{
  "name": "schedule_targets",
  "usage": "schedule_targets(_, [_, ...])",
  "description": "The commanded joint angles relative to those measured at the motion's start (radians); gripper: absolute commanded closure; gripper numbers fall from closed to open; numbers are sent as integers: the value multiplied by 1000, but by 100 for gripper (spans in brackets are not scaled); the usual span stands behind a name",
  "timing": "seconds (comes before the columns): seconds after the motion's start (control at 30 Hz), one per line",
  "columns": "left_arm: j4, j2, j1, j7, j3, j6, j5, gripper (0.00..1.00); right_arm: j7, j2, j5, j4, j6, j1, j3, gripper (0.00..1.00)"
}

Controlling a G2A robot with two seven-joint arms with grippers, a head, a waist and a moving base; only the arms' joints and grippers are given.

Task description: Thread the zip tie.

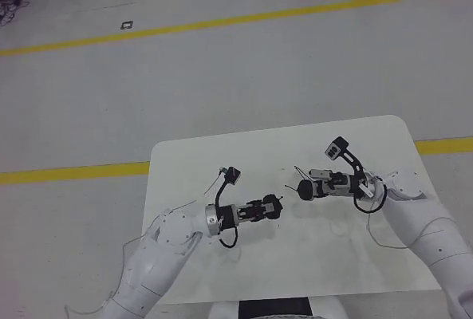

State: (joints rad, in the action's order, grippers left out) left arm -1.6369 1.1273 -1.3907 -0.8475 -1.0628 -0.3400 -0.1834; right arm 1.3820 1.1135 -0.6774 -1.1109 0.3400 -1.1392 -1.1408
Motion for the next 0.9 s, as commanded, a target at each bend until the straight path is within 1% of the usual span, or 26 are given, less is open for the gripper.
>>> schedule_targets(0.0, [1, 0, 0, 0, 0, 0, -3, 100, 0, 0, -1, 0, 0, 0, 0, 0])
schedule_targets(0.2, [1, 0, 0, 0, 0, 0, -3, 100, 0, 0, -1, 0, 0, 0, 0, 0])
schedule_targets(0.23, [-5, -1, 3, 14, 2, 2, 33, 100, 0, 0, -1, 0, 0, 0, 0, 0])
schedule_targets(0.27, [-21, -2, 5, 26, 6, 0, 81, 100, 0, 0, -1, 0, 0, 0, 0, 0])
schedule_targets(0.3, [-49, -4, 1, 42, 7, 0, 122, 100, 0, 0, -1, 0, 0, 0, 0, 0])
schedule_targets(0.33, [-64, -7, -3, 59, 1, 0, 160, 100, 0, 0, -1, 0, 0, 0, 0, 0])
schedule_targets(0.37, [-75, -11, -6, 76, -8, 0, 224, 100, 0, 0, -1, 0, 0, 0, 0, 0])
schedule_targets(0.4, [-93, -16, -16, 104, -16, 4, 312, 100, 0, 0, -1, 0, 0, 0, 0, 0])
schedule_targets(0.47, [-115, -20, -38, 147, -24, 10, 365, 100, 0, 0, -1, 0, 0, 0, 0, 0])
schedule_targets(0.5, [-121, -22, -45, 165, -32, 17, 387, 100, 0, 0, -1, 0, 0, 0, 0, 0])
schedule_targets(0.53, [-135, -27, -49, 185, -44, 36, 465, 100, 0, 0, -1, 0, 0, 0, 0, 0])
schedule_targets(0.57, [-149, -29, -59, 204, -46, 55, 508, 100, 0, 0, -1, 0, 0, 0, 0, 0])
schedule_targets(0.6, [-161, -30, -71, 230, -48, 67, 519, 100, 0, 0, -1, 0, 0, 0, 0, 0])
schedule_targets(0.63, [-172, -30, -85, 252, -49, 59, 500, 100, 0, 0, -1, 0, 0, 0, 0, 0])
schedule_targets(0.67, [-174, -31, -92, 257, -52, 48, 477, 100, 0, 0, -1, 0, 0, 0, 0, 0])
schedule_targets(0.73, [-173, -34, -97, 252, -61, 36, 470, 100, 0, 0, -1, 0, 0, 0, 0, 0])
schedule_targets(0.87, [-175, -36, -99, 246, -62, 36, 480, 100, 0, 0, -1, 0, 0, 0, 0, 0])
